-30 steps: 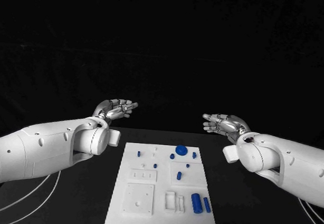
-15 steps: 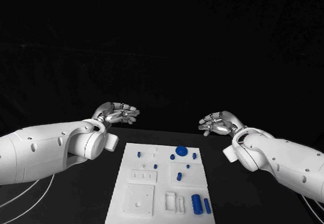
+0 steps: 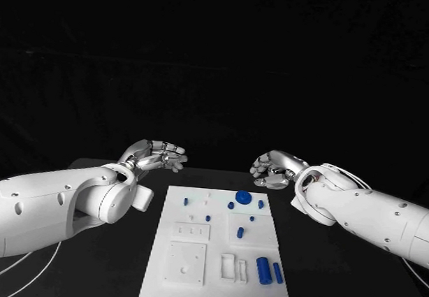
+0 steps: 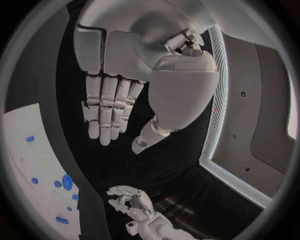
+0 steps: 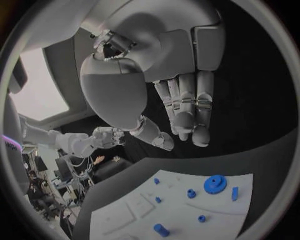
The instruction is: Assemble the parts on the task board
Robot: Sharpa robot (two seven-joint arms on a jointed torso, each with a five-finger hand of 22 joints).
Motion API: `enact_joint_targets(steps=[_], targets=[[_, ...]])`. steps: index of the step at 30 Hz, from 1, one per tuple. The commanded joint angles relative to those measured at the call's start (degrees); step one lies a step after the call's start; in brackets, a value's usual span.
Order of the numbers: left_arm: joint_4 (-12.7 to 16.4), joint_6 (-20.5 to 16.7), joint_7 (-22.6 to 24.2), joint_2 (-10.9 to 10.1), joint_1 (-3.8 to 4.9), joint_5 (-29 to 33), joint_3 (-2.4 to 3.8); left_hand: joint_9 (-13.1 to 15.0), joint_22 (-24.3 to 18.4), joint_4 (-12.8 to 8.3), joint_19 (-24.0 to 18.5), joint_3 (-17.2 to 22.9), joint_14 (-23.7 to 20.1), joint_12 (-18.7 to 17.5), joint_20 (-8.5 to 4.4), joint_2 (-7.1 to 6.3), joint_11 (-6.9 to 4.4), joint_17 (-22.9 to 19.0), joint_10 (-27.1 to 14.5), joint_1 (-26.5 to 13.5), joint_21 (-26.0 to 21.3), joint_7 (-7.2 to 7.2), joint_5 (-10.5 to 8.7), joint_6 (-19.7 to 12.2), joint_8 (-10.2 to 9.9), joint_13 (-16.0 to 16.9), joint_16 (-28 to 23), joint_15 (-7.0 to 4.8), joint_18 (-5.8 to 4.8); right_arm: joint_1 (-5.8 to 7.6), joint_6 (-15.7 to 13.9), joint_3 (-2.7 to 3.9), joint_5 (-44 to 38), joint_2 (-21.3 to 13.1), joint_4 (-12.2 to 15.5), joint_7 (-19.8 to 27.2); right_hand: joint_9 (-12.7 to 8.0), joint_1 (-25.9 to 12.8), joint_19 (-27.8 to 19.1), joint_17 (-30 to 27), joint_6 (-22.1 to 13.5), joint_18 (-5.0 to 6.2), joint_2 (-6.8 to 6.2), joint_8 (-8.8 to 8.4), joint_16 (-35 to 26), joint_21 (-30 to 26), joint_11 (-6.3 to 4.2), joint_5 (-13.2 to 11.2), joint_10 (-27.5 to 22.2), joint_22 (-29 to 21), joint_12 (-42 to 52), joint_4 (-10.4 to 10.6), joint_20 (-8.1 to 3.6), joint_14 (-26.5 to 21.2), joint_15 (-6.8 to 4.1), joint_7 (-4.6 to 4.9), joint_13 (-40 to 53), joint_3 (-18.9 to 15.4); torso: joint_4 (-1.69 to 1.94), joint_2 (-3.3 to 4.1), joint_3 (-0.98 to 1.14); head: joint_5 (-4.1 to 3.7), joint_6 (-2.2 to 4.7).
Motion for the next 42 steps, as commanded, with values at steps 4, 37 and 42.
enact_joint_targets(steps=[4, 37, 42], targets=[[2.9, 1.2, 0.6, -1.5, 0.68, -0.5, 0.16, -0.1, 1.0, -0.5, 0.4, 0.1, 0.5, -0.4, -0.01, 0.02, 0.11, 0.1, 0.2, -1.1, 0.3, 0.08, 0.32, 0.6, -0.3, -0.1, -0.4, 0.05, 0.02, -0.04, 3.0, 0.03, -15.8, 0.6, 0.9, -3.8, 0.1, 0.4, 0.3, 0.1, 1.1, 1.76, -0.94, 0.43, 1.4, 1.1, 0.54, -1.0, -0.5, 1.4, -0.6, 0.0, -1.31, -1.2, 0.71, -0.19, -0.1, 0.4, 1.15, 1.59, 0.05, -0.45, -0.22], [7.4, 1.1, 0.6, -3.2, 2.24, -0.2, 0.24, -0.4, 1.0, -1.2, 0.5, 0.6, 0.7, -1.1, -0.11, -0.05, 0.18, 0.3, 0.4, -2.5, 0.4, 0.08, 0.33, 0.7, -0.6, -0.1, -0.7, 0.0, -0.04, -1.66, 2.4, -0.04, -26.9, 5.7, -3.7, -7.2, -0.4, -1.4, 1.4, -2.3, 3.0, 1.76, -1.7, 0.02, 3.9, 7.2, 0.03, -5.8, 1.6, 1.4, -0.7, 0.1, -1.49, -2.0, 0.22, -0.69, 0.4, 0.3, 2.93, 6.87, -0.21, -1.95, 0.82], [7.5, 1.2, 0.5, -3.2, 2.25, -0.2, 0.24, -0.4, 1.0, -1.3, 0.5, 0.6, 0.7, -1.1, -0.12, -0.08, 0.2, 0.3, 0.3, -2.7, 0.5, 0.09, 0.32, 0.7, -0.6, -0.1, -0.8, 0.0, -0.04, -1.85, 2.5, -0.09, -27.7, 6.1, -4.0, -7.4, -0.4, -1.4, 1.3, -2.6, 3.0, 1.76, -1.83, -0.07, 4.2, 7.6, 0.06, -6.3, 1.6, 1.4, -0.7, 0.2, -1.54, -2.0, 0.25, -0.67, 0.3, 0.4, 4.25, 7.42, -0.92, -3.17, 1.19]])
